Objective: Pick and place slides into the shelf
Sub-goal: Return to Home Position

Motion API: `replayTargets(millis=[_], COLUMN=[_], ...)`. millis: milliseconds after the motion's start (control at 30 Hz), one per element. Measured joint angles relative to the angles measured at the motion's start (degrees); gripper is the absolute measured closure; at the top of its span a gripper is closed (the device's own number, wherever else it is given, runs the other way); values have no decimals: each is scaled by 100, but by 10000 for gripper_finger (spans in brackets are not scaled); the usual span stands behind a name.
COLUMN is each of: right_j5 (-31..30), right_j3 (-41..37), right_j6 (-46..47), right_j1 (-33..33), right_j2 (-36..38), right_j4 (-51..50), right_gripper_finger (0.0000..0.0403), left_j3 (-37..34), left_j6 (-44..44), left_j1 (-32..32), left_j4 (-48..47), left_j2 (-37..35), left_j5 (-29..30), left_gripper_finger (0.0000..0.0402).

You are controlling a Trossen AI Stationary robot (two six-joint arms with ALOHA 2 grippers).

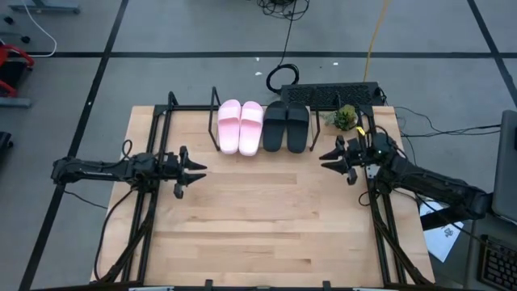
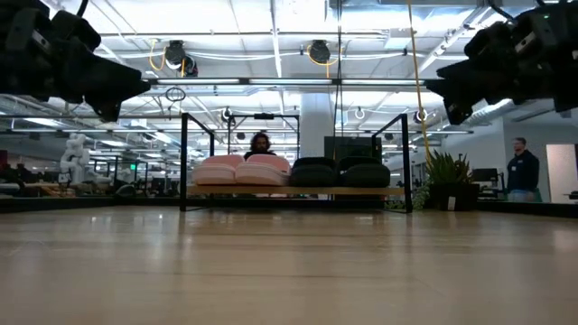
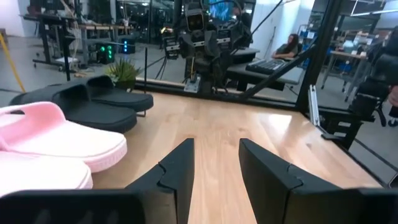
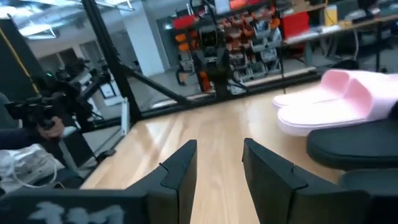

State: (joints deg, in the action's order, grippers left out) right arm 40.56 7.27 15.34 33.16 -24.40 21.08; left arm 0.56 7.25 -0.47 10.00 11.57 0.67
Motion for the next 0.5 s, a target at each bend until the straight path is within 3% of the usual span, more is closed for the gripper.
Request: replayTargets(millis=[100,233,367,500], right_j5=[-232,-982,-1384,-2352], right_j3=[245,570,538,438], right_j6=[-293,-816,-870,-879], right_j1=[10,-99,-593,-1406], right_j2=[-2,77,312,629], right_j4=[-784,-1890,-1943,-1966], right_gripper_finger=[284,284,284,284], left_j3=[0,0,0,0], left_j6=[89,251,273,181], left_j1=[0,-2,-2,-2], left_j4=[-87,-256,-295,-296], left_j2=[2,2,2,3], left_j5=[-2,-4,-4,149], left_gripper_finger=[273,273,273,273])
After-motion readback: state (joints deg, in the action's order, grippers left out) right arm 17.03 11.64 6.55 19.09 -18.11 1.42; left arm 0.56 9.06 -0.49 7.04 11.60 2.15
